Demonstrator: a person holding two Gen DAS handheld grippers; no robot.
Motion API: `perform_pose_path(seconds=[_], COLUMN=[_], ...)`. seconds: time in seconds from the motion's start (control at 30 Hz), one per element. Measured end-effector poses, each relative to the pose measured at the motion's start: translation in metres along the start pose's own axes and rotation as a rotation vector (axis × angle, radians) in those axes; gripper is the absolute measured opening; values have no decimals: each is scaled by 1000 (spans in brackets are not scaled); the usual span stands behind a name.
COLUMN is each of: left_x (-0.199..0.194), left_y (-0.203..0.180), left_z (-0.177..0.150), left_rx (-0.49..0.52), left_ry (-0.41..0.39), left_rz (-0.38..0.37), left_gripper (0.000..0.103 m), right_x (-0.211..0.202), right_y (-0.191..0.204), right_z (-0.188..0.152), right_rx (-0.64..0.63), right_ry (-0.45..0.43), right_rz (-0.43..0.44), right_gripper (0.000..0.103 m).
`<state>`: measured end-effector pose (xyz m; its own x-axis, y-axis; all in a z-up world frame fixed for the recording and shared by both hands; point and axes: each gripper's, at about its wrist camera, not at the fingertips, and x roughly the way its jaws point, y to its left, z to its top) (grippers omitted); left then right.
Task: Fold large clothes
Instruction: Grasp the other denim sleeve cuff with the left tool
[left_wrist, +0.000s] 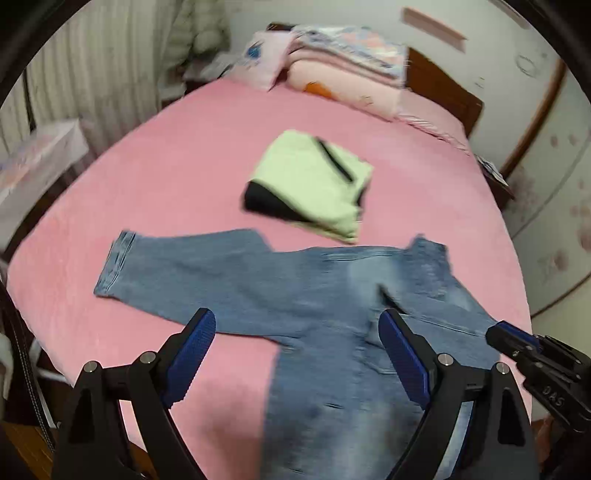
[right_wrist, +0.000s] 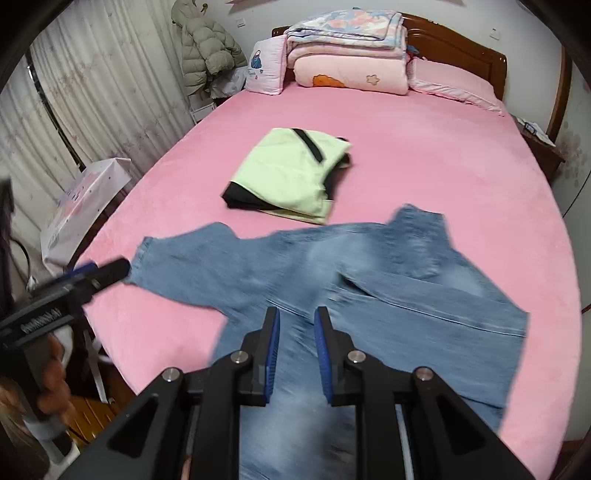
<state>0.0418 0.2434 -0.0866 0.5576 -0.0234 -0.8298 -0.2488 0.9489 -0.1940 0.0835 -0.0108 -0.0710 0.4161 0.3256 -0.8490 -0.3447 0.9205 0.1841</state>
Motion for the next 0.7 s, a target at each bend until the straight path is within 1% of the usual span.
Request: perform_pose_path(seconds=[0.17, 0.23, 0.27, 0.33, 0.37, 0.47, 0.57, 0.63, 0.7], left_x=[58, 80, 95, 117, 132, 166, 195, 208, 215], left_y=[104, 143, 167, 199, 221, 264, 300, 314, 320], left_z=[1, -3, -7, -15, -20, -32, -44, -48, -47], left_rx=[-103, -155, -196, -262, -319, -439, -561, -616, -631], left_ry=[66, 80, 91, 101, 107, 125, 135, 116, 77], left_rz=[24, 30, 33, 33, 32, 17, -7, -30, -25], left_gripper=[89, 89, 89, 89, 89, 89, 86, 86, 86], right_x=[69, 99, 116, 148, 160, 196, 217, 227, 233], right_y=[76, 103, 118, 144, 153, 183, 196, 198, 198], right_z=[24, 31, 34, 36, 37, 32, 25, 20, 16], right_rx=[9, -6, -17, -40, -52, -85, -103, -100, -93], right_ry=[-24, -14, -2, 22, 32, 60, 79, 91, 94], right_rz=[16, 21, 27, 41, 44, 62, 67, 75, 72], right_gripper=[19, 19, 19, 19, 19, 19, 19, 19, 19])
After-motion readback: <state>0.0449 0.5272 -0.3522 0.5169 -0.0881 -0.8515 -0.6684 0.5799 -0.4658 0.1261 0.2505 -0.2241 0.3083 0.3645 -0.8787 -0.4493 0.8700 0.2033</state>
